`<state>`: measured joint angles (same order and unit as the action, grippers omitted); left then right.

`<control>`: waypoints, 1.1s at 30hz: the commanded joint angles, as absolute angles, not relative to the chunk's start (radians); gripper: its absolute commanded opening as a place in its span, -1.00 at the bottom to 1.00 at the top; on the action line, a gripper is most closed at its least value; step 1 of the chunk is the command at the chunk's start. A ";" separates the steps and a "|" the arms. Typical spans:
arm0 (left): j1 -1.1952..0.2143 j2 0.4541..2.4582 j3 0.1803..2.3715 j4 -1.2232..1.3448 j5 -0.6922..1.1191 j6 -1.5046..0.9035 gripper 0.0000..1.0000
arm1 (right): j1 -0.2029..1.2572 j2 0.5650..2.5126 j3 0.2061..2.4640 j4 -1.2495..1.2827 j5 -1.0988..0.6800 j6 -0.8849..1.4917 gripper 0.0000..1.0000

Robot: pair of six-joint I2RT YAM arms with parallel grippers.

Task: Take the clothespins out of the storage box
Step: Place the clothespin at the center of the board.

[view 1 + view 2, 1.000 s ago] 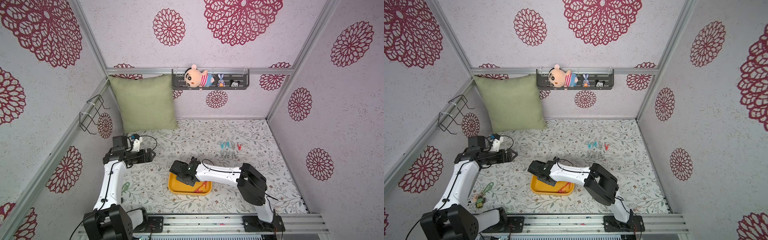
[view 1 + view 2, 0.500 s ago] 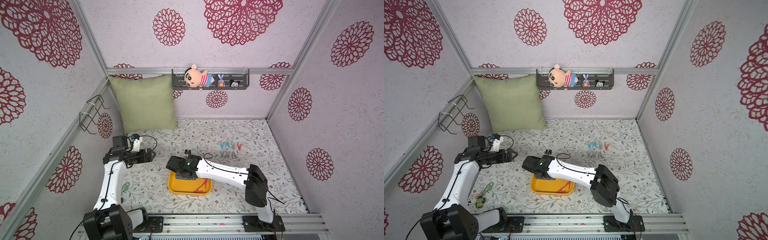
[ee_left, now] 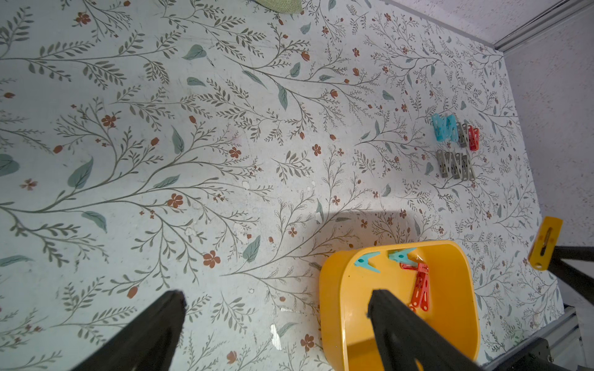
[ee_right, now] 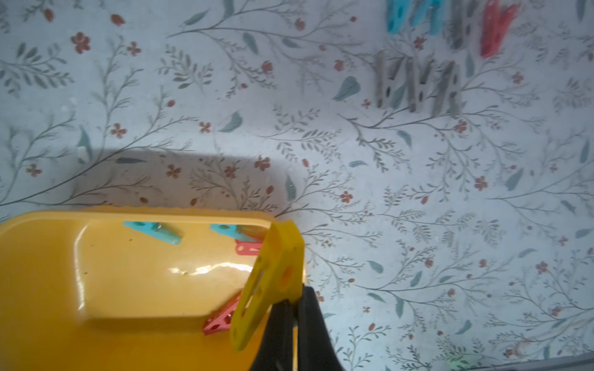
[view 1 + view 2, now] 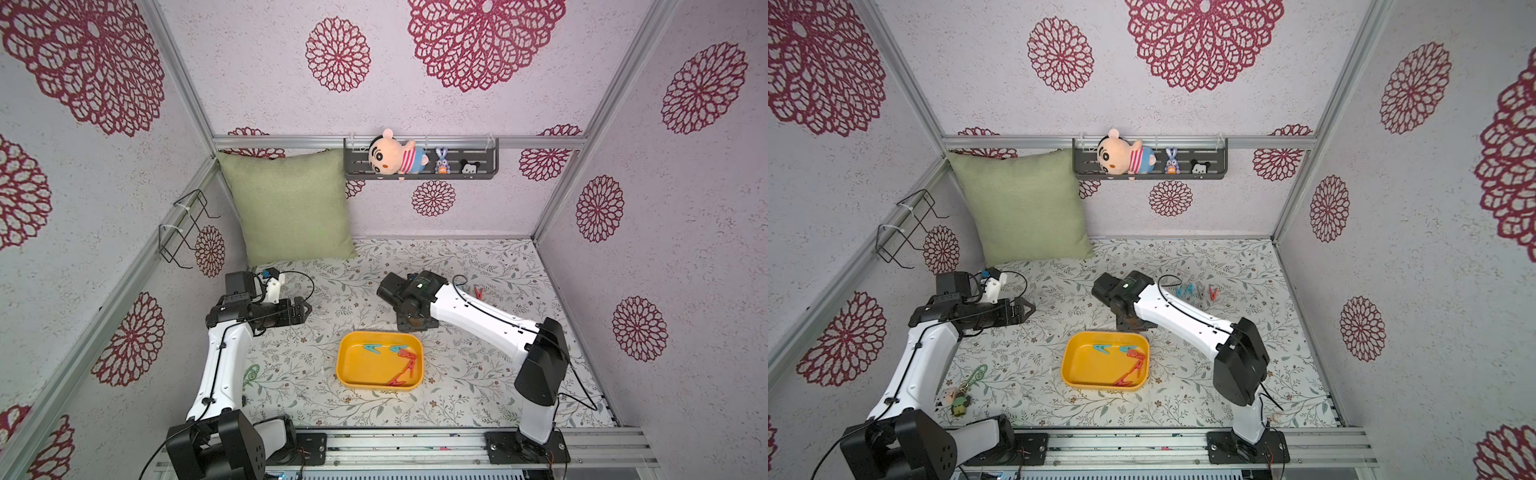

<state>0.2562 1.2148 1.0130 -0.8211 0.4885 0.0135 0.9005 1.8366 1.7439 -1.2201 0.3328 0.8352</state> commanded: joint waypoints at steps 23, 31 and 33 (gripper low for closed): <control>0.265 1.221 1.034 -0.820 0.523 0.025 0.95 | 0.398 2.021 1.590 -1.196 0.464 0.344 -1.00; 0.266 1.218 1.031 -0.819 0.520 0.026 0.95 | 0.335 2.082 1.570 -1.156 0.490 0.212 -1.00; 0.267 1.218 1.030 -0.819 0.519 0.026 0.95 | 0.319 2.091 1.561 -1.145 0.488 0.186 -1.00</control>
<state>0.2562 1.2179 1.0130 -0.8253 0.5087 0.0147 0.3443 2.0880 1.5673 -1.1450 0.4515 0.2581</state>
